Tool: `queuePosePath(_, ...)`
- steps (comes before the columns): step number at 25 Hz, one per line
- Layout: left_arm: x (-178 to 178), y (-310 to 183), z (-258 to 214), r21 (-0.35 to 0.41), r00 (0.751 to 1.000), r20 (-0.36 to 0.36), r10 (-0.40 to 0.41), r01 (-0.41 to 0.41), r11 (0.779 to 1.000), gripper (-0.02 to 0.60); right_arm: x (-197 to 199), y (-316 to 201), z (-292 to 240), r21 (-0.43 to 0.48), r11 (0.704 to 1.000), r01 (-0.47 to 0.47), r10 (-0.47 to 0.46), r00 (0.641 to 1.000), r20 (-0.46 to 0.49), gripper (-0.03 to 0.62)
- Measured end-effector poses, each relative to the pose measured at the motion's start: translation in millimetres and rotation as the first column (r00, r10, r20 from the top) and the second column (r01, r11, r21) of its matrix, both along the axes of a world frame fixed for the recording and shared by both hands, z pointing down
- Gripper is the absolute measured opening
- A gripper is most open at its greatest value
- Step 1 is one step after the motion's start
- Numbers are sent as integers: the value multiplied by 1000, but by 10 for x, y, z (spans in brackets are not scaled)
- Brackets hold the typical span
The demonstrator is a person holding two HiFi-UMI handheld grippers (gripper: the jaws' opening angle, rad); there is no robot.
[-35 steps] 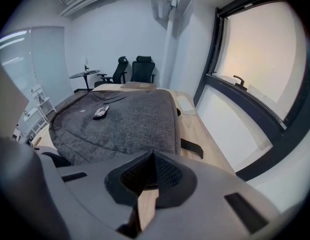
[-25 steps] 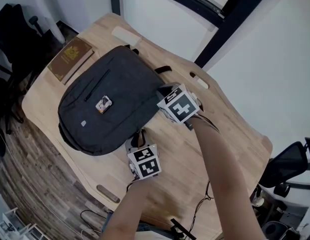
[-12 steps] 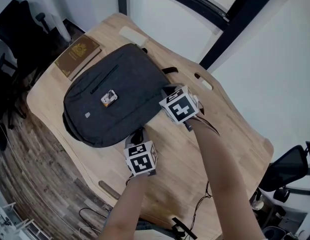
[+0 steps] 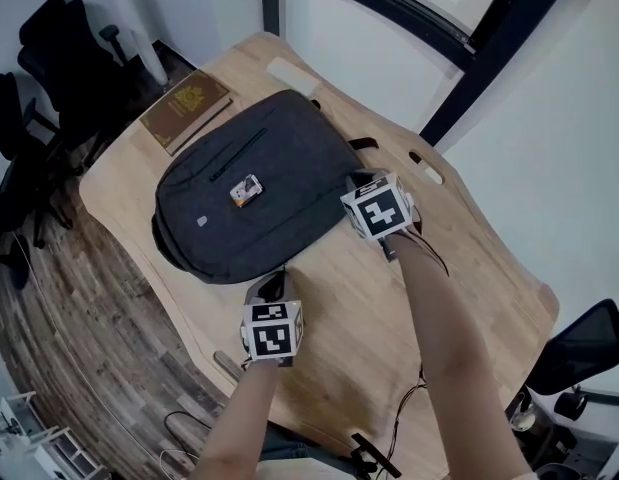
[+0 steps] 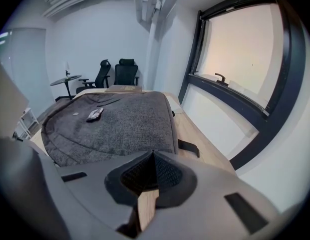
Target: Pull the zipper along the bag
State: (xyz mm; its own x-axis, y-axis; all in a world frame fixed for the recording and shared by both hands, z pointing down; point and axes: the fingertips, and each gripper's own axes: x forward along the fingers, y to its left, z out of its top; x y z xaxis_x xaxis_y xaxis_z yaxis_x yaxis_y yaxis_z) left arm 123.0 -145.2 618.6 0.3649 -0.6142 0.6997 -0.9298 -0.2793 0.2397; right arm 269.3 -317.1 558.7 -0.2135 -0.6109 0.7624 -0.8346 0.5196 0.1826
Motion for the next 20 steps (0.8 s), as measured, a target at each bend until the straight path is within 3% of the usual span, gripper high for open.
queuePosePath(12, -1156, 249, 104, 19, 970, 234, -60, 57, 998, 18, -24, 66, -30, -19, 999, 38, -38, 999, -3, 51)
queuePosePath(16, -1247, 189, 82, 0, 982, 176, -64, 65, 998, 18, -31, 86, -36, 8, 999, 46, -46, 998, -39, 51)
queuePosePath(20, -1173, 234, 50, -20, 992, 127, -22, 25, 1000, 18, -25, 135, -111, 57, 998, -27, 26, 1000, 13, 51)
